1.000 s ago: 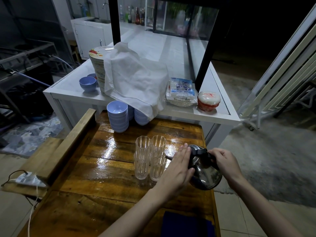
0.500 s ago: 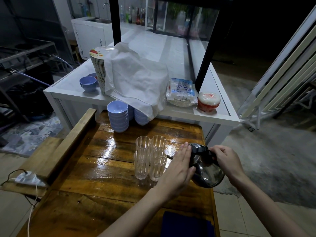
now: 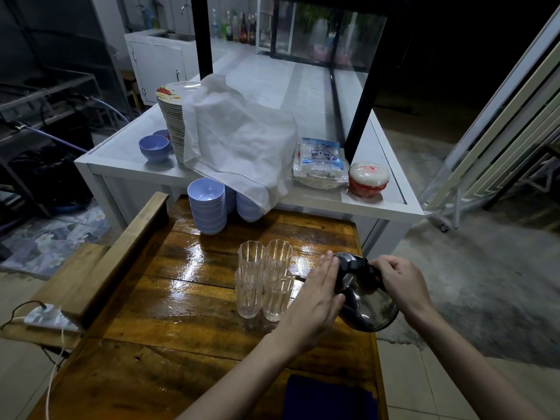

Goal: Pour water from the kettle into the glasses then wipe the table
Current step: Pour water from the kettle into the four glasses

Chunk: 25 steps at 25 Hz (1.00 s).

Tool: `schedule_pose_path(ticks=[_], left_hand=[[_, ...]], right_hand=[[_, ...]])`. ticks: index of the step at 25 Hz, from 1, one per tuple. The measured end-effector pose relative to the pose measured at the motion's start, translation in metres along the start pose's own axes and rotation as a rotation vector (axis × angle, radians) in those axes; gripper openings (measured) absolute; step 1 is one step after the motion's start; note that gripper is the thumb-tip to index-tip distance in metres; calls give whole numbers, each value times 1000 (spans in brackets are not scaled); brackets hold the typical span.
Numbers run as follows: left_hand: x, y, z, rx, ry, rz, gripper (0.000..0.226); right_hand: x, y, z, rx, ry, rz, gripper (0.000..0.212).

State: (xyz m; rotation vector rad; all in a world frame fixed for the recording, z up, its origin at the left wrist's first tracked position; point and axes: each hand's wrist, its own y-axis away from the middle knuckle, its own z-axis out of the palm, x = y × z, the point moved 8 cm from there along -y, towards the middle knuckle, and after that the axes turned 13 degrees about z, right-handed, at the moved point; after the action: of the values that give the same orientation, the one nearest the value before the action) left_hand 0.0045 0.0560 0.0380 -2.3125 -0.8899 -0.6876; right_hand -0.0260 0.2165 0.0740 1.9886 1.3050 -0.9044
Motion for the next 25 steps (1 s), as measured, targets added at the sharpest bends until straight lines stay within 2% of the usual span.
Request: schedule_pose_path(ticks=[18, 25], left_hand=[[0, 1, -3, 5, 21, -16, 61], [4, -5, -8, -22, -14, -8, 60]], right_hand=[[-12, 2, 1, -29, 8, -34, 37], [8, 3, 1, 62, -92, 57, 36]])
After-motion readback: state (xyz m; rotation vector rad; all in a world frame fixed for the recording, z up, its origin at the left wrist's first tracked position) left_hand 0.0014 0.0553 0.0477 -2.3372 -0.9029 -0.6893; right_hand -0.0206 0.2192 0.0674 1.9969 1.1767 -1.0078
